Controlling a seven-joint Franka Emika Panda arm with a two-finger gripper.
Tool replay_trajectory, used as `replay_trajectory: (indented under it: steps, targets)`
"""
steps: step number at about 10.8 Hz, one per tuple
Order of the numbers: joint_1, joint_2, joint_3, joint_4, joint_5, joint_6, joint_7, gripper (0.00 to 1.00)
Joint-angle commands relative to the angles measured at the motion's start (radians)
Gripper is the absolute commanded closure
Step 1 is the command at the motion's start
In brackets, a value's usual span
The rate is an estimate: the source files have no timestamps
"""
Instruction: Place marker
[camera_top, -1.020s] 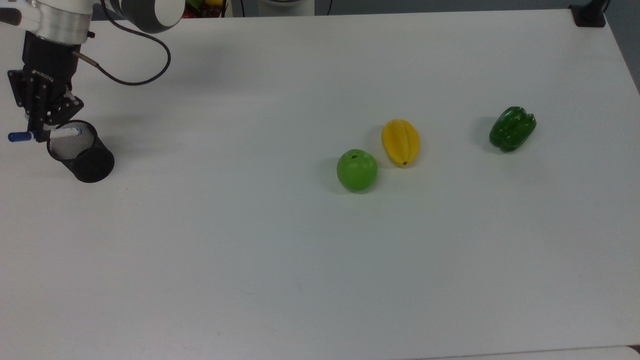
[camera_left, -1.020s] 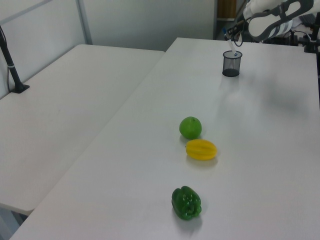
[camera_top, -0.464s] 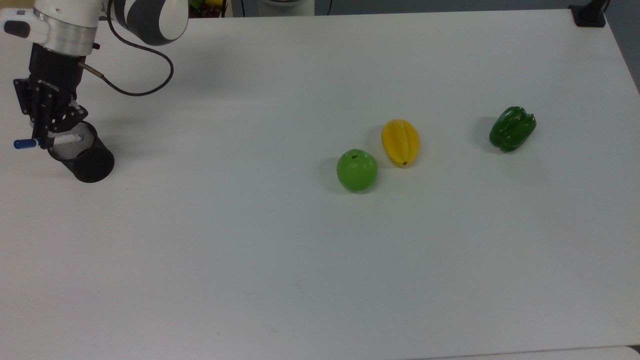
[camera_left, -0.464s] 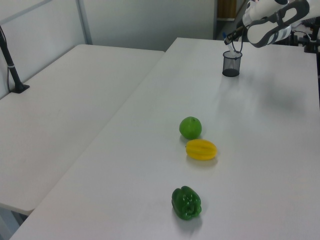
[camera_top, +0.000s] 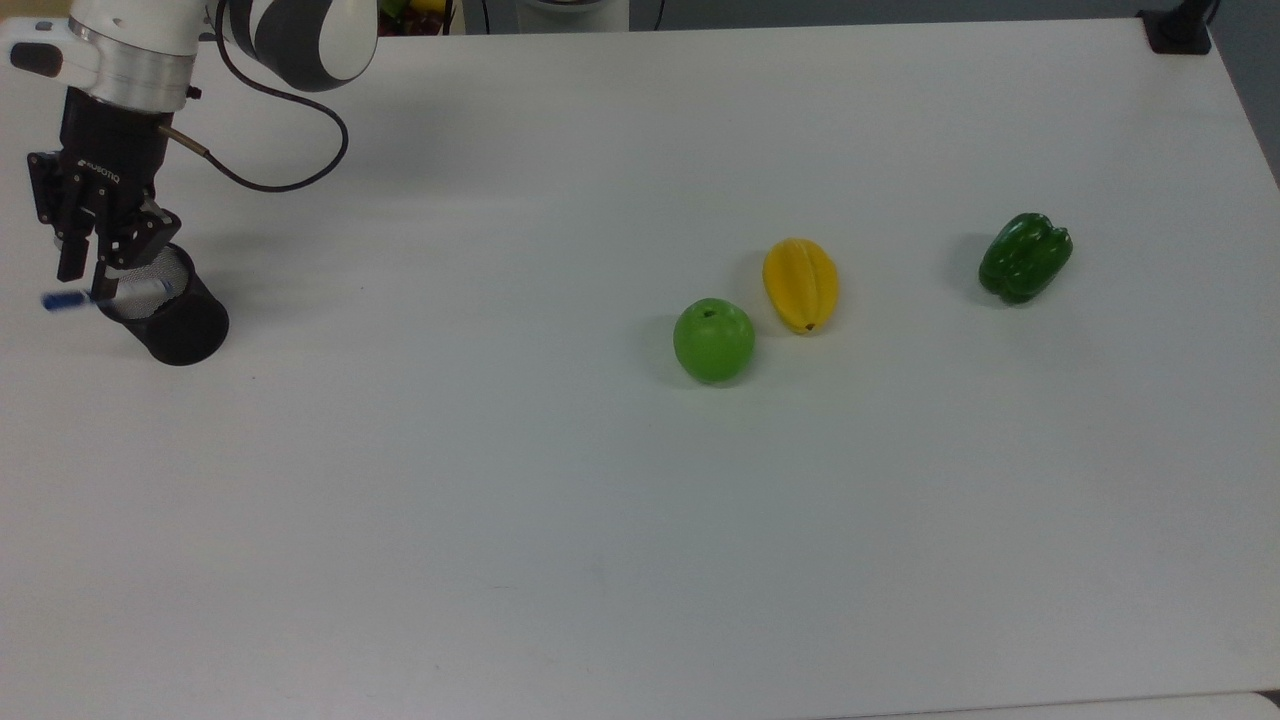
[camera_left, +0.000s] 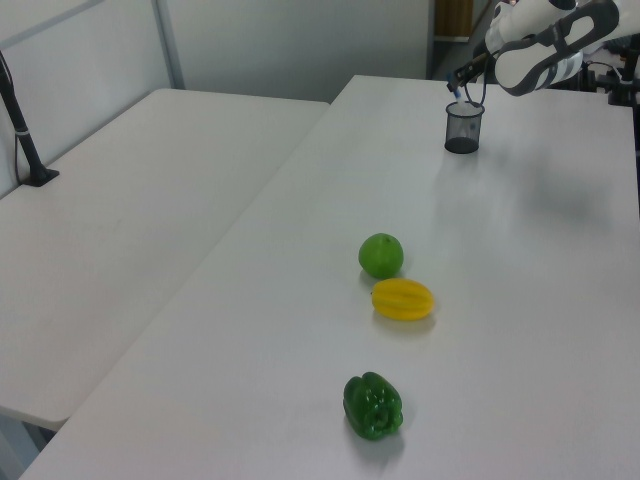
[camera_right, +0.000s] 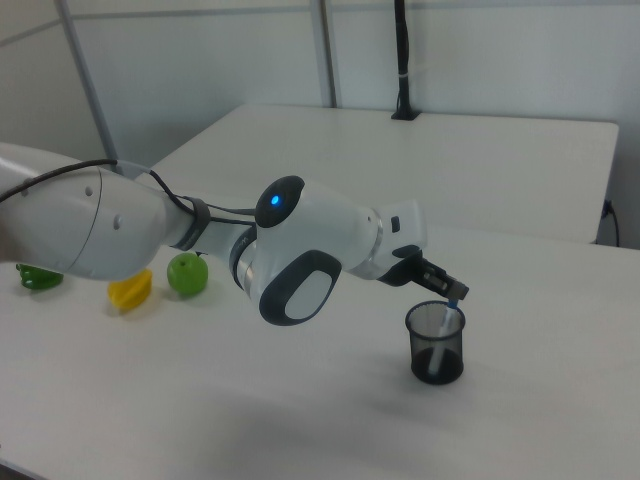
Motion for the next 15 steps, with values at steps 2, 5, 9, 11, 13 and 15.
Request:
replay_trajectory:
  steps: [2,5,9,11,13,15]
  targets:
    - [0.014,-0.028,-0.002,-0.026,0.02,0.016,-0.026,0.01]
    - [0.02,-0.039,0.0,-0.019,0.02,0.012,-0.024,0.0]
    - [0.021,-0.116,0.0,0.104,0.006,-0.407,-0.03,0.0]
    - [0.023,-0.168,0.006,0.157,0.004,-0.616,-0.029,0.0]
    - [0.035,-0.208,0.009,0.219,0.004,-0.818,-0.027,0.0]
    - [0.037,-0.212,0.018,0.339,0.015,-1.07,-0.018,0.0]
